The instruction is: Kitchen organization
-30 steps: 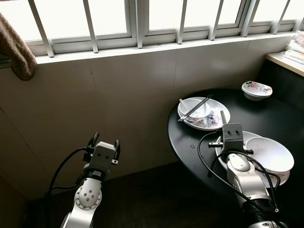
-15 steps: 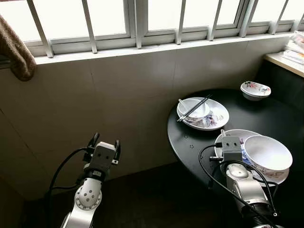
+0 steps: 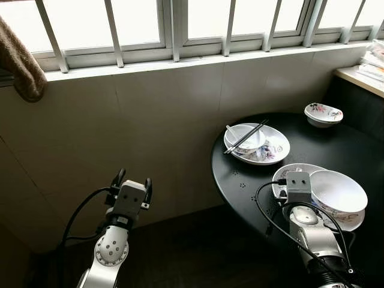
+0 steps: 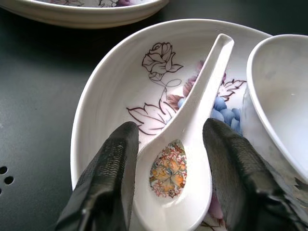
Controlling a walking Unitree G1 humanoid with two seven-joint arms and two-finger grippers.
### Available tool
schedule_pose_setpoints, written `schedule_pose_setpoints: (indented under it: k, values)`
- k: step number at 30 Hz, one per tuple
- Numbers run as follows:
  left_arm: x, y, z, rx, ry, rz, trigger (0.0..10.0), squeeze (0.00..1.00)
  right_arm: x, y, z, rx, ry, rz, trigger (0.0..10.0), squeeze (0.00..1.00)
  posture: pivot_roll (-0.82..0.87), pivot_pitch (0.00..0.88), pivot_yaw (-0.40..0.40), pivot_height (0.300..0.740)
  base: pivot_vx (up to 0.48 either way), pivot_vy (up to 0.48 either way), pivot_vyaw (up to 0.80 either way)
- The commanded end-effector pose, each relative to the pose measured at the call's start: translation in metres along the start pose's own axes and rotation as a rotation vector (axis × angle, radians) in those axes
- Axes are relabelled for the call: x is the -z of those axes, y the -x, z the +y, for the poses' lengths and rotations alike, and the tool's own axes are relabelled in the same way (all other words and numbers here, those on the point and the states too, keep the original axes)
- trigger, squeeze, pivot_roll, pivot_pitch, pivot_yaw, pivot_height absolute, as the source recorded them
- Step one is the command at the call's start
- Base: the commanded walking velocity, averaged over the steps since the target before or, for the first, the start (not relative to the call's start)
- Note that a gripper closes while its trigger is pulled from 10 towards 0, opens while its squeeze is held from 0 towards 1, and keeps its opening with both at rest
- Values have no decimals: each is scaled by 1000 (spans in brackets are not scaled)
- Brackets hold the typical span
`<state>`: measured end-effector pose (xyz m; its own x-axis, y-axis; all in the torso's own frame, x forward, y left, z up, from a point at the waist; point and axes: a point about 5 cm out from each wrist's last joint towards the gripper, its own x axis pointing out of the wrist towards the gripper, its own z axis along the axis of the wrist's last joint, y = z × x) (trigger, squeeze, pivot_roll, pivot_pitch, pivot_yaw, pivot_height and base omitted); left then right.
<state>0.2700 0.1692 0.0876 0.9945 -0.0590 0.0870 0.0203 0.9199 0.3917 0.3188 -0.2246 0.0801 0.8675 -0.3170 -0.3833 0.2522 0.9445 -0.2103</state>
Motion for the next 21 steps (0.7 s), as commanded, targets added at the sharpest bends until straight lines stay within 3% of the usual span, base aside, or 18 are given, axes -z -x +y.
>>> schedule_pose_setpoints:
  k: [1,8,17,21]
  values:
    - [-1,-1,-1,12,-8,-8,10000,0,-8,1,-3,15,-32,-39,10000,1000,-54,0,4,740,0,0,0]
    - [-1,-1,-2,14,-8,-10,10000,0,-23,3,-5,16,-64,-122,10000,1000,-56,0,4,740,0,0,0]
    - [-1,-2,-2,12,-10,-10,10000,0,-13,3,-7,51,-194,-35,10000,1000,-52,0,-1,740,0,0,0]
    - [0,-1,-3,15,-10,-8,10000,0,-9,2,0,15,-254,16,10000,1000,-53,0,0,740,0,0,0]
